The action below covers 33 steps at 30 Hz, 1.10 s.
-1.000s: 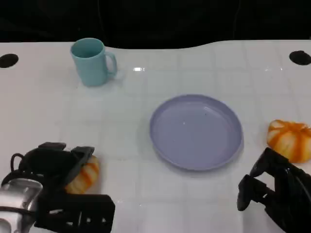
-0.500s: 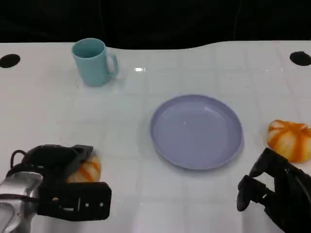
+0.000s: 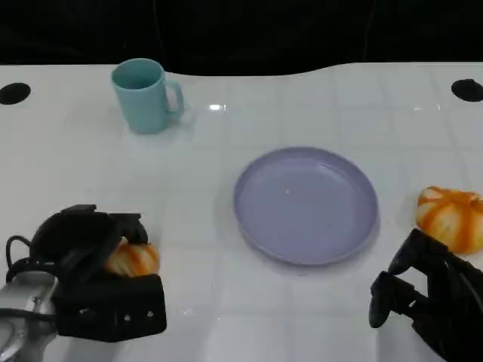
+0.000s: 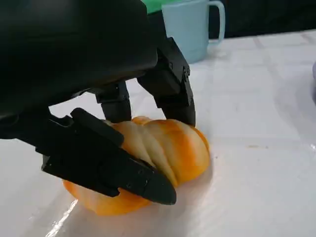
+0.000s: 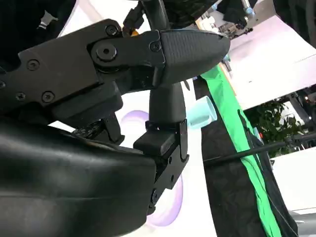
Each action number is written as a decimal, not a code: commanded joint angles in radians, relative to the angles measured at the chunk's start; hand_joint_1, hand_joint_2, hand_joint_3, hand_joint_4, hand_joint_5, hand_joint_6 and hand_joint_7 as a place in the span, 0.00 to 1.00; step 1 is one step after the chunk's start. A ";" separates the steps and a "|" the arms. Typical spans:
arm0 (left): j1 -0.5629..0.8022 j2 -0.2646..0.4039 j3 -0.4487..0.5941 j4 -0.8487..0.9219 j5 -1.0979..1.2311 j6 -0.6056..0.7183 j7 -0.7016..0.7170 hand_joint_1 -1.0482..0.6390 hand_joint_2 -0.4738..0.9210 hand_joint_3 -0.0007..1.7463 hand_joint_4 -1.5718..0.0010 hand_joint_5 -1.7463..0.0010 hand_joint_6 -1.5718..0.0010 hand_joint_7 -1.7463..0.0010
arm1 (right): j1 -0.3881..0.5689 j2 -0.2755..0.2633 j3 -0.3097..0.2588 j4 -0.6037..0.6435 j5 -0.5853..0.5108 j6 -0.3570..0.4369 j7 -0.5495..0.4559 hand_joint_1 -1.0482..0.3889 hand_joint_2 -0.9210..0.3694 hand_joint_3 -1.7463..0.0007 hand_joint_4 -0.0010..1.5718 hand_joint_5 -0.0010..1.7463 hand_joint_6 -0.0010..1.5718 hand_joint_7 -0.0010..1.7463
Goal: Grasp the bread from the table and place it into the plate.
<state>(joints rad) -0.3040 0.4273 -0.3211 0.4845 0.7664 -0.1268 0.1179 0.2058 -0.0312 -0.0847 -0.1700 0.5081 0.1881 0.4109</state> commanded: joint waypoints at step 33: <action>-0.100 -0.085 0.100 -0.106 -0.262 -0.103 -0.006 0.51 0.64 0.77 0.45 0.00 0.56 0.00 | -0.004 -0.003 -0.022 0.037 0.002 -0.020 0.009 0.30 0.00 0.79 0.47 1.00 0.37 0.93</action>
<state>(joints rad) -0.3626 0.3343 -0.2294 0.3874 0.5062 -0.2332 0.1241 0.2031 -0.0268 -0.0984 -0.1391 0.5063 0.1764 0.4142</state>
